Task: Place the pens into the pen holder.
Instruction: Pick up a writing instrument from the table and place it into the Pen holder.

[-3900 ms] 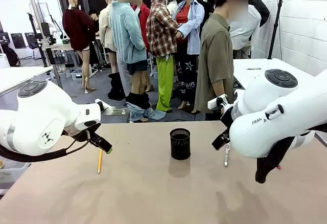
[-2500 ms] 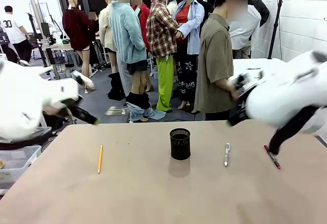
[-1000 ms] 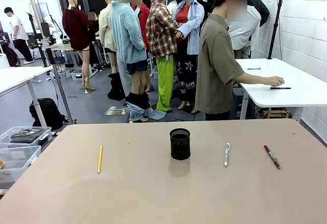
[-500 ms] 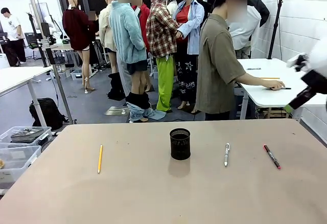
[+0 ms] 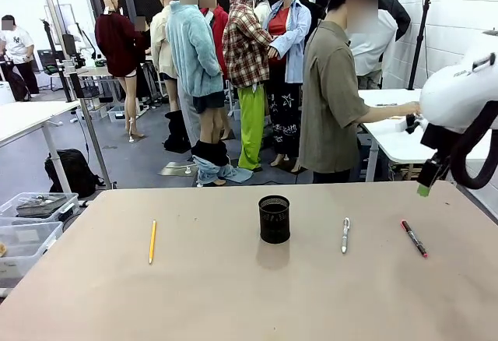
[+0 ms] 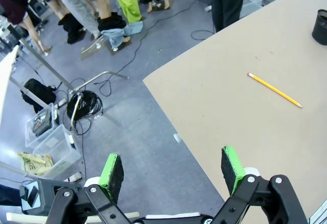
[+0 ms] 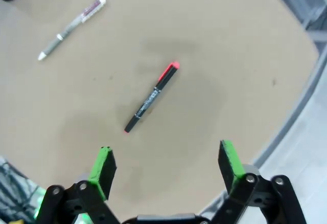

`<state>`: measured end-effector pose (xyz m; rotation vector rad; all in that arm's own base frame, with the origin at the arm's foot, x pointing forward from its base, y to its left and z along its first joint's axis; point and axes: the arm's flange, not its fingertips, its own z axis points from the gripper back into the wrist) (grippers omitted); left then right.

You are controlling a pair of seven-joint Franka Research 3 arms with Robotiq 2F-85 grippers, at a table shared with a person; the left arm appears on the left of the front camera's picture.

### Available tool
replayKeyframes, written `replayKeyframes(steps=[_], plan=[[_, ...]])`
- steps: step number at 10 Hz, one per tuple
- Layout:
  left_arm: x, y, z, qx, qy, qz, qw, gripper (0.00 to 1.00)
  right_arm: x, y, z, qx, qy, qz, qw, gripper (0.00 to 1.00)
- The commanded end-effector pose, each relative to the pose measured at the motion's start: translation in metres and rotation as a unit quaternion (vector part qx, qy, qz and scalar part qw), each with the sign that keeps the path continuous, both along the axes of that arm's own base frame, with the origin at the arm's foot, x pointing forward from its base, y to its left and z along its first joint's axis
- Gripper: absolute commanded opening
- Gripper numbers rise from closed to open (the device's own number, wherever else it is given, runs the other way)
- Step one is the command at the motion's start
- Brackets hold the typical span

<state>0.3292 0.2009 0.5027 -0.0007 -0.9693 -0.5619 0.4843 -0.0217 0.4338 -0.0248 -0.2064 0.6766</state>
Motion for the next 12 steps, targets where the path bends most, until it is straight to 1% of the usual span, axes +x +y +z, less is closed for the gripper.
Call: replayKeyframes(steps=[1, 2, 3, 4, 5, 6, 7, 8, 9, 12], plan=[[0.002, 0.001, -0.001, 0.003, -0.004, 0.003, 1.000, 1.00, 0.009, -0.003, -0.024, 0.015, 0.036, -0.055, 0.998, 1.00], [0.002, 0.001, -0.001, 0.003, -0.004, 0.003, 1.000, 1.00, -0.001, 0.003, -0.040, 0.013, 0.035, -0.070, 0.997, 1.00], [0.002, 0.001, -0.001, 0.003, -0.004, 0.003, 1.000, 1.00, -0.005, 0.006, -0.052, -0.001, 0.022, -0.093, 0.995, 1.00], [0.002, 0.001, -0.001, 0.003, -0.004, 0.003, 1.000, 1.00, 0.003, -0.002, -0.035, 0.006, 0.038, -0.045, 0.998, 1.00], [0.002, 0.001, -0.001, 0.003, -0.004, 0.003, 1.000, 1.00, 0.003, -0.002, -0.035, 0.006, 0.038, -0.045, 0.998, 1.00], [0.002, 0.001, -0.001, 0.003, -0.004, 0.003, 1.000, 1.00, 0.000, 0.000, -0.048, 0.006, 0.042, -0.065, 0.997, 1.00], [0.002, 0.001, -0.001, 0.003, -0.004, 0.003, 1.000, 1.00, 0.006, 0.012, -0.052, -0.004, 0.042, -0.071, 0.997, 1.00], [0.002, 0.001, -0.001, 0.003, -0.004, 0.003, 1.000, 1.00, 0.023, 0.024, -0.066, -0.019, 0.066, -0.071, 0.995, 1.00], [0.002, 0.001, -0.001, 0.003, -0.004, 0.003, 1.000, 1.00, 0.033, 0.029, -0.075, -0.011, 0.072, -0.067, 0.995, 1.00], [0.002, 0.001, -0.001, 0.003, -0.004, 0.003, 1.000, 1.00, 0.052, 0.033, -0.102, -0.046, 0.095, -0.122, 0.987, 1.00]])
